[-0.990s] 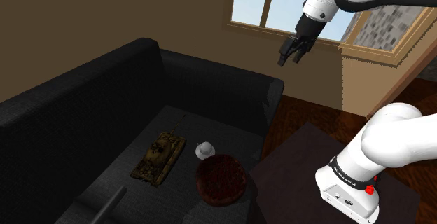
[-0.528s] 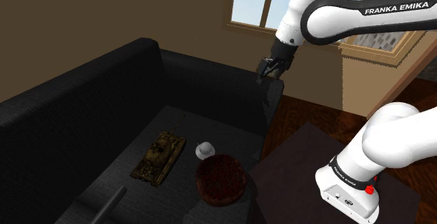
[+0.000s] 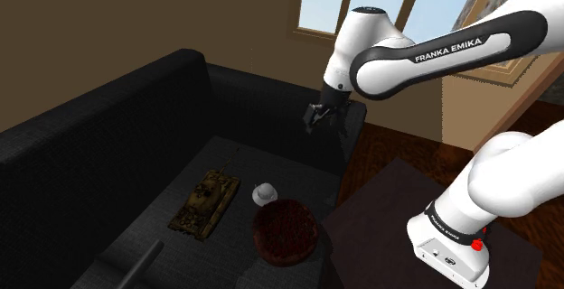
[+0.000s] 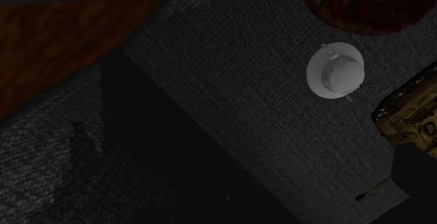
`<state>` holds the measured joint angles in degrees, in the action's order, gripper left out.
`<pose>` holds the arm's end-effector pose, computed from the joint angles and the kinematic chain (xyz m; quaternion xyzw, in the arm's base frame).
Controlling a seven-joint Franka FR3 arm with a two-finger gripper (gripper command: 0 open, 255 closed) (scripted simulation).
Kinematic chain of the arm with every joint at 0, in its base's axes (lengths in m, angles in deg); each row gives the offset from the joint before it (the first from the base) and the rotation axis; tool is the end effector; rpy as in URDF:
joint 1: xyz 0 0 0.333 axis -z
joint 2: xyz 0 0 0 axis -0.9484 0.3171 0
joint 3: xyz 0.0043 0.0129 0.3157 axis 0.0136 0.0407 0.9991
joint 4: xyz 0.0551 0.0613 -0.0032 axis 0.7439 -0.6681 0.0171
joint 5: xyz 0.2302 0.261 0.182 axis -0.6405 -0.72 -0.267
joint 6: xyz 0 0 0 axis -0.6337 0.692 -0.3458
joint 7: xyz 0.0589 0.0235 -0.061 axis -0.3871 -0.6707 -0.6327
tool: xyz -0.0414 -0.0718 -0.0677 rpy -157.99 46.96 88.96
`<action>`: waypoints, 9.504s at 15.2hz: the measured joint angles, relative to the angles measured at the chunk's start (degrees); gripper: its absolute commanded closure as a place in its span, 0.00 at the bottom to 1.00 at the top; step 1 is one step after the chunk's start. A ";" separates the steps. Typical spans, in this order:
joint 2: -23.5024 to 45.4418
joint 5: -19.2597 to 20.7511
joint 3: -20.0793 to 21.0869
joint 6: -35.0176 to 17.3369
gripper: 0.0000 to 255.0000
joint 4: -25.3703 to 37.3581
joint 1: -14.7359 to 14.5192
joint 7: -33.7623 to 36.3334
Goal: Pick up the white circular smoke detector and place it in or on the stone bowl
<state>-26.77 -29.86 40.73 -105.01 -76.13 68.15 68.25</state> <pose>0.3838 0.1472 0.4046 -0.9955 0.0779 -0.0479 0.0252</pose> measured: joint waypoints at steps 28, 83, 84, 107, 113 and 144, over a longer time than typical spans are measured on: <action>56.17 34.76 0.28 -23.05 0.00 24.13 -11.30 43.92; 31.70 17.48 11.92 -5.85 1.00 18.80 -5.21 34.76; 29.94 16.37 12.61 -6.08 1.00 17.05 -5.59 35.14; 56.92 32.00 8.23 -9.83 0.00 31.17 -6.87 11.09; 61.51 34.53 6.13 -12.51 0.00 32.76 -8.49 11.89; 57.19 41.71 1.12 -5.10 0.00 34.33 -18.73 20.38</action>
<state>30.42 11.84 41.85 -110.11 -41.80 49.42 88.63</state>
